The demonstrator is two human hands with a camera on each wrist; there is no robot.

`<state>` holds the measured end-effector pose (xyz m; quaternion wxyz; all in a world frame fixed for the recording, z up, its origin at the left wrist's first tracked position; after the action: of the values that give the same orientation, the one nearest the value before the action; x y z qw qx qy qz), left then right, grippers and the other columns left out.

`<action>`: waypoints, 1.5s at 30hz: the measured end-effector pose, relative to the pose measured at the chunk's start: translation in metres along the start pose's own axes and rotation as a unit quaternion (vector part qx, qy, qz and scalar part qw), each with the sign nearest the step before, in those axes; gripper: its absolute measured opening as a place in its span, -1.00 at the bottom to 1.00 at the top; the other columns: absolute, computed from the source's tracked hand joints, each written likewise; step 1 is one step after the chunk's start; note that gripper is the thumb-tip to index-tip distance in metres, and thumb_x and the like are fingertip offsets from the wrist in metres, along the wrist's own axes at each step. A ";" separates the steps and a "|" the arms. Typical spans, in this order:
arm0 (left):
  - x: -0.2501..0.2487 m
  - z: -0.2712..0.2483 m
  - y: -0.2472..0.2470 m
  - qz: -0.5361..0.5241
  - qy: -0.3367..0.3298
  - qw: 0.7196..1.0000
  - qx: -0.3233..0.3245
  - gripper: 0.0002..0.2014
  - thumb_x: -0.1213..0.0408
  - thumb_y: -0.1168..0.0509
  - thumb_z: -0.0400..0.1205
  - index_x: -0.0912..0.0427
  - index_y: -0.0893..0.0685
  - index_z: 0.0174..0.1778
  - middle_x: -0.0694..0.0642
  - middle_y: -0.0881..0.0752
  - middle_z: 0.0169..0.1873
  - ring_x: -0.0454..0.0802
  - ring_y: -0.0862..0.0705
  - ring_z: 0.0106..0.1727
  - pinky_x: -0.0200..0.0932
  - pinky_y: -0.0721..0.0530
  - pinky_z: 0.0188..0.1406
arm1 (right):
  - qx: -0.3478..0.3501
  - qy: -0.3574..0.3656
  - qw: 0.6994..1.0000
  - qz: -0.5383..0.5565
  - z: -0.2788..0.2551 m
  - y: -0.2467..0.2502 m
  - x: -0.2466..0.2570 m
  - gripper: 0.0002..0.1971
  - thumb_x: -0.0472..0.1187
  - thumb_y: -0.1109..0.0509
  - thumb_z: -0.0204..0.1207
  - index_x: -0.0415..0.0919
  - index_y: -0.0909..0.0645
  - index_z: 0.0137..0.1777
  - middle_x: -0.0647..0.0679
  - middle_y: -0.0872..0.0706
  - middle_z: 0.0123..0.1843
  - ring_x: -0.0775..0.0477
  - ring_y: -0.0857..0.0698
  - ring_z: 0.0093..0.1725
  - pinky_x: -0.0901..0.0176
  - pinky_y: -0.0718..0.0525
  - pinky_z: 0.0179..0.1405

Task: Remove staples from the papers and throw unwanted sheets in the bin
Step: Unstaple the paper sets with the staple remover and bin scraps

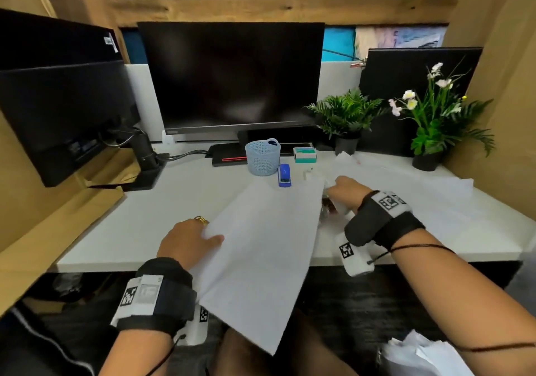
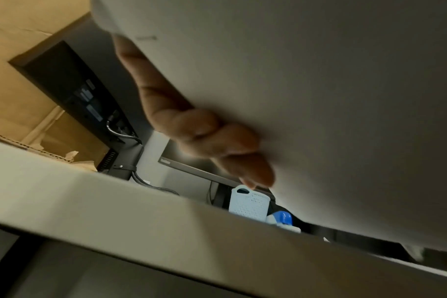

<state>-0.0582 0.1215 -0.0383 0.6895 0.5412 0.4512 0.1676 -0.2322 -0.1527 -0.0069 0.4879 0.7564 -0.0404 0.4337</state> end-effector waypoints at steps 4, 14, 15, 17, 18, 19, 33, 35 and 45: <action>-0.016 0.000 -0.016 -0.017 -0.054 0.998 0.038 -0.65 -0.04 -0.40 0.50 0.01 -0.62 0.13 -0.02 -0.71 -0.04 -0.03 -0.66 -0.04 -0.18 -0.58 -0.08 | -0.018 -0.029 0.970 0.241 -0.005 0.011 -0.013 -0.91 -0.34 -0.35 0.57 -0.36 -0.51 -0.06 -0.22 -0.64 -0.16 -0.14 -0.65 -0.20 0.05 -0.65 -0.18; -0.030 0.011 -0.026 0.040 -0.094 0.993 0.059 -0.54 -0.09 -0.42 0.47 -0.04 -0.60 0.25 -0.02 -0.70 0.12 -0.03 -0.66 0.10 -0.13 -0.61 0.13 | -0.072 -0.016 0.926 0.371 -0.005 0.031 -0.030 -0.58 -0.35 -0.25 0.63 -0.34 -0.32 0.47 -0.25 -0.60 0.30 -0.21 -0.61 0.14 0.00 -0.61 -0.09; -0.032 0.012 -0.026 0.037 -0.101 0.993 0.058 -0.55 -0.08 -0.42 0.47 -0.04 -0.60 0.25 -0.02 -0.71 0.11 -0.03 -0.66 0.09 -0.13 -0.61 0.13 | -0.073 -0.018 0.910 0.407 -0.004 0.033 -0.031 -0.55 -0.37 -0.25 0.62 -0.31 -0.26 0.49 -0.24 -0.57 0.32 -0.23 -0.61 0.16 -0.01 -0.64 -0.14; -0.036 0.013 -0.026 0.037 -0.116 0.991 0.053 -0.57 -0.07 -0.42 0.47 -0.05 -0.62 0.24 -0.03 -0.72 0.08 -0.04 -0.67 0.06 -0.17 -0.61 0.09 | -0.068 -0.027 0.874 0.480 -0.005 0.034 -0.032 -0.48 -0.41 -0.25 0.60 -0.19 -0.17 0.50 -0.22 -0.51 0.28 -0.27 -0.59 0.18 -0.12 -0.68 -0.14; -0.038 0.013 -0.025 0.042 -0.127 0.990 0.049 -0.58 -0.08 -0.41 0.48 -0.06 -0.62 0.23 -0.04 -0.73 0.05 -0.05 -0.67 0.04 -0.20 -0.60 0.03 | -0.060 -0.026 0.860 0.506 -0.006 0.034 -0.031 -0.46 -0.42 -0.25 0.59 -0.13 -0.16 0.50 -0.21 -0.48 0.29 -0.29 -0.58 0.21 -0.25 -0.68 -0.07; -0.041 0.013 -0.025 0.047 -0.141 0.988 0.045 -0.60 -0.09 -0.40 0.49 -0.06 -0.63 0.21 -0.05 -0.74 0.01 -0.06 -0.67 0.01 -0.23 -0.57 -0.04 | -0.053 -0.021 0.851 0.522 -0.007 0.034 -0.029 -0.45 -0.42 -0.27 0.59 -0.11 -0.17 0.50 -0.21 -0.48 0.30 -0.31 -0.57 0.23 -0.36 -0.65 0.03; -0.097 -0.015 -0.037 0.132 -0.306 0.943 0.013 -0.69 -0.14 -0.06 0.68 -0.11 -0.59 0.15 -0.02 -0.73 -0.17 -0.04 -0.66 -0.10 -0.19 -0.51 -0.20 | -0.167 0.139 0.932 0.290 -0.052 0.030 0.001 -0.71 -0.14 -0.23 0.66 -0.20 -0.50 0.32 -0.02 -0.59 0.12 0.01 -0.57 0.05 0.45 -0.51 -0.21; -0.100 -0.019 -0.037 0.135 -0.310 0.941 0.004 -0.69 -0.14 -0.05 0.68 -0.09 -0.59 0.13 -0.02 -0.72 -0.20 -0.03 -0.66 -0.11 -0.18 -0.51 -0.22 | -0.192 0.149 0.938 0.247 -0.054 0.027 -0.002 -0.66 -0.10 -0.25 0.65 -0.25 -0.52 0.33 -0.01 -0.60 0.10 0.02 -0.56 0.05 0.60 -0.46 -0.35; -0.105 -0.025 -0.031 0.142 -0.317 0.937 -0.025 -0.68 -0.14 -0.04 0.68 -0.05 -0.59 0.02 -0.03 -0.55 -0.38 0.01 -0.62 -0.20 -0.17 -0.39 -0.33 | -0.189 0.156 0.959 0.141 -0.055 0.012 -0.007 -0.62 0.00 -0.27 0.61 -0.33 -0.61 0.16 -0.07 -0.64 -0.03 -0.01 -0.58 -0.07 0.55 -0.43 -0.47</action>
<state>-0.1431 0.0498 -0.0200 0.7788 0.6077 0.1233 0.0950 -0.2762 -0.1188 0.0043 0.5560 0.5600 -0.1512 0.5953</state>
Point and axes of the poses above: each hand's wrist, its own z-axis towards the middle knuckle, its own y-axis out of the back of the hand, x = y × z, the point moved 7 cm from there along z, towards the middle knuckle
